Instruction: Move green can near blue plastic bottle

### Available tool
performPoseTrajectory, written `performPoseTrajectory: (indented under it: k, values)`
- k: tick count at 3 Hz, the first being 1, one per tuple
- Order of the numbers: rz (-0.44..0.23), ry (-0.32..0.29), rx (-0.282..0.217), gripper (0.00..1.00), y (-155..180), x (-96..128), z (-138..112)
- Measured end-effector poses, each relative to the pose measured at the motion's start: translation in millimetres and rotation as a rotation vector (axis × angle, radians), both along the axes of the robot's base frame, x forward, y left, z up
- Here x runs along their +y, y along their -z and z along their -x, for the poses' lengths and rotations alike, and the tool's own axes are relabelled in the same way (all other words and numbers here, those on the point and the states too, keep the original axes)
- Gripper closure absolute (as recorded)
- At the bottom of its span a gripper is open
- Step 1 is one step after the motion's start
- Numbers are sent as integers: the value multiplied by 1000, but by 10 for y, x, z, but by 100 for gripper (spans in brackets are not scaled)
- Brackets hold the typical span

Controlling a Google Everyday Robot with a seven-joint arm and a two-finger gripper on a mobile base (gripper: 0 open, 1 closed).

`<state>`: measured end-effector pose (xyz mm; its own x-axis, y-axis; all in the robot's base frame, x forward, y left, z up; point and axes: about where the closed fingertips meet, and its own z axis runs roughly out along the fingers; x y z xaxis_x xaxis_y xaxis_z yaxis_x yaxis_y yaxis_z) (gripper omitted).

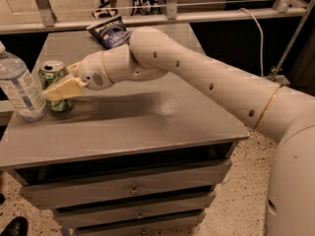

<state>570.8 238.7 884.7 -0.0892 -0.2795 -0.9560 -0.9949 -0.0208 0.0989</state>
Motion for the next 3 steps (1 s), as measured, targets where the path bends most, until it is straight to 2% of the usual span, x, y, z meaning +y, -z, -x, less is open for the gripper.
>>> performPoseTrajectory:
  k: [2, 3]
  values:
    - [-1, -11, -45, 8, -6, 78, 61]
    - [2, -8, -52, 0, -9, 46, 56]
